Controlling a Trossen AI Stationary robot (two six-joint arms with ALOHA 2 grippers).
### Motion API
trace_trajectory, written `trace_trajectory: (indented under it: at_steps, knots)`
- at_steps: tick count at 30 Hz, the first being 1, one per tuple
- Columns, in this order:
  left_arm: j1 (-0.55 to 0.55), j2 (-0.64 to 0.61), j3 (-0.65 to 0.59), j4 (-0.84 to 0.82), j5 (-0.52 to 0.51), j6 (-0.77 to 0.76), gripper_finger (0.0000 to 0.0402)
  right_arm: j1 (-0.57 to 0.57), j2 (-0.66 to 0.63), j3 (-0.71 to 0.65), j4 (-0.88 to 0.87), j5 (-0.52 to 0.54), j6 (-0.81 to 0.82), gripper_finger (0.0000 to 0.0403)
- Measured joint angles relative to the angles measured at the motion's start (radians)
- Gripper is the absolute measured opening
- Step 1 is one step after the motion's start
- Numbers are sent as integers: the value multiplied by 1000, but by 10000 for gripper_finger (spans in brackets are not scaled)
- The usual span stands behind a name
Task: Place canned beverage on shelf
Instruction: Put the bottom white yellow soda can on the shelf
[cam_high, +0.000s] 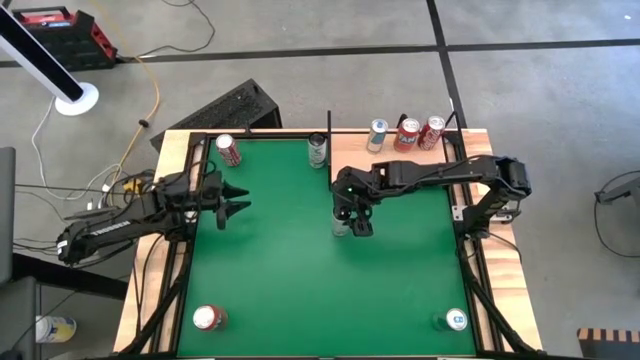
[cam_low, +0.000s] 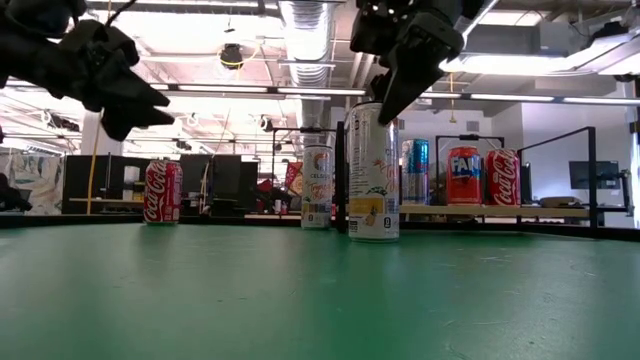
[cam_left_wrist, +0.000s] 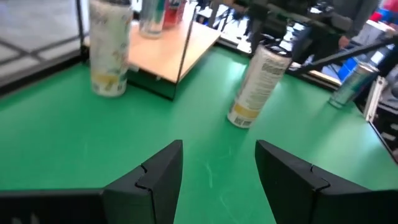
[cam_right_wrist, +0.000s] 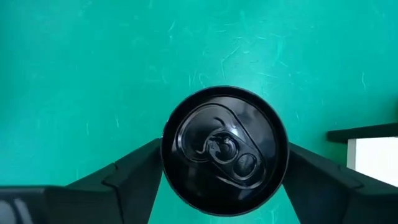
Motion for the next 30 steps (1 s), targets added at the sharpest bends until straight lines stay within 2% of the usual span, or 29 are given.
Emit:
trace_trajectory:
  at_steps: [10,14,17,20,24,30]
  knots:
    - [0,0,0,33,-50,19,185,-2,-30,-2,-9,26,143,290]
    - [0,0,0,33,-54,13,185,-6,-95,-2,-26,108,251,289]
    - [0,1,0,33,-60,-5,185,-21,-149,-1,-27,210,361,288]
    - [0,1,0,35,-66,-9,185,-58,-191,-1,-23,284,473,287]
    - [0,0,0,38,-77,-11,185,-142,-199,4,-32,299,591,287]
    - [0,1,0,50,-101,-11,185,-245,-144,79,-69,305,626,286]
